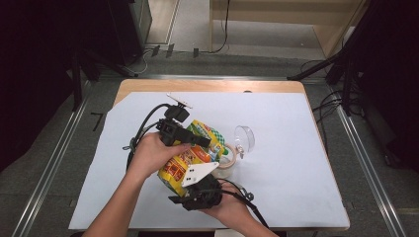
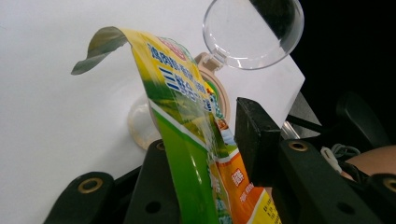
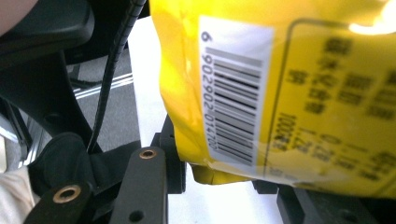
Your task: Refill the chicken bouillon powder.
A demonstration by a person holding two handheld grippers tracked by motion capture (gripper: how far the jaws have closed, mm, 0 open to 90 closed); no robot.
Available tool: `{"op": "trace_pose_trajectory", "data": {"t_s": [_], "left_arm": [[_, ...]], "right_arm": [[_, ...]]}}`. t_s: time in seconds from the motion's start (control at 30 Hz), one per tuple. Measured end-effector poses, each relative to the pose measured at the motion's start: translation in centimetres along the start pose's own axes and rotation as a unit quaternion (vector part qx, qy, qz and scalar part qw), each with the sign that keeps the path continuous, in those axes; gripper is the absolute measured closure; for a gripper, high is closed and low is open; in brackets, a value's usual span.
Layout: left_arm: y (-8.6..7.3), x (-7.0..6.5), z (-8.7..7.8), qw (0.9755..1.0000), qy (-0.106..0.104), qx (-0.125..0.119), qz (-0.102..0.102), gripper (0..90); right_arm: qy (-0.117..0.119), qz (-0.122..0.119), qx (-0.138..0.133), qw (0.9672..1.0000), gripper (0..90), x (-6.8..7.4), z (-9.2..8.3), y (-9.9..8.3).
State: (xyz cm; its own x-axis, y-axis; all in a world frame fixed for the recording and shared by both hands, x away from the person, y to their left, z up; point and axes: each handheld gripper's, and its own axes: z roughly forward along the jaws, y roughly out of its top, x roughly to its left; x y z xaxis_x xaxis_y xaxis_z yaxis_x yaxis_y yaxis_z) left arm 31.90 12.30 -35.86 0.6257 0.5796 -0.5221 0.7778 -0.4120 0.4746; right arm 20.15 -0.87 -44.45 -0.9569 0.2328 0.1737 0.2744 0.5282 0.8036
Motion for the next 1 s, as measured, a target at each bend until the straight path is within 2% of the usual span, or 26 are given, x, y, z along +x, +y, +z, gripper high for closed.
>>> {"op": "trace_pose_trajectory", "data": {"t_s": [0.13,0.23,0.43,0.6,0.77,0.9,1.0], "left_arm": [[-0.3,0.4,0.3,0.9998,-0.005,0.005,-0.017,68.1],[-0.7,0.3,0.6,0.9995,-0.017,0.006,-0.025,66.9],[-0.8,0.2,0.9,0.9996,-0.021,0.004,-0.020,66.6],[-0.7,0.3,1.0,0.9998,-0.012,0.000,-0.018,66.8],[-0.7,0.2,1.1,0.9998,-0.003,0.004,-0.018,69.5],[-0.8,-0.1,1.0,0.9999,0.000,0.003,-0.014,72.5],[-0.8,-0.2,0.9,0.9999,0.000,0.002,-0.010,73.3]], "right_arm": [[0.011,0.017,-0.006,0.9998,65.4,-0.3,0.3,-0.3],[0.012,0.018,-0.002,0.9998,65.3,-0.3,0.7,-0.5],[0.005,0.018,0.001,0.9998,65.2,-0.4,1.0,-0.6],[0.004,0.024,-0.001,0.9997,65.0,-0.5,1.0,-0.5],[0.012,0.016,-0.003,0.9998,64.2,-0.4,0.9,-0.5],[0.008,0.006,-0.003,0.9999,61.1,-0.2,1.0,-0.6],[0.002,0.008,-0.003,1.0000,64.8,-0.2,1.0,-0.5]]}}
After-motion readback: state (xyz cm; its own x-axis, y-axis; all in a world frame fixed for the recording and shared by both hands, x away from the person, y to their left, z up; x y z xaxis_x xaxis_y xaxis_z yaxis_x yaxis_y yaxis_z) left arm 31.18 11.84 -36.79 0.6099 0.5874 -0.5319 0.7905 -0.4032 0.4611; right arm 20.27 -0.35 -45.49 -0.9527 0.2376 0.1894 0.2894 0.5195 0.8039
